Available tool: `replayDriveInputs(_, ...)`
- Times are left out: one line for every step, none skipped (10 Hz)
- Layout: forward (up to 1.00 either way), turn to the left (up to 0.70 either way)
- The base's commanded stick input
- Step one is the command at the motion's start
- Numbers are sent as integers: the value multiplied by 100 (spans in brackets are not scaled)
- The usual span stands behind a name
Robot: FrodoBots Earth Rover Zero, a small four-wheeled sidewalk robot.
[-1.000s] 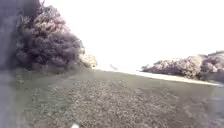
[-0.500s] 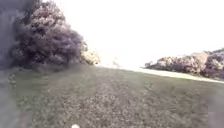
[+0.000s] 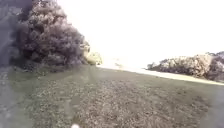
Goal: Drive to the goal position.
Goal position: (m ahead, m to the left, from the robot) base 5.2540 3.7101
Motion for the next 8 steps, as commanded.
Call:
replayDriveInputs(85, -25)
replayDriveInputs(85, -14)
replayDriveInputs(85, -1)
replayDriveInputs(85, 0)
replayDriveInputs(85, 0)
replayDriveInputs(85, 0)
replayDriveInputs(85, 0)
replayDriveInputs(85, -2)
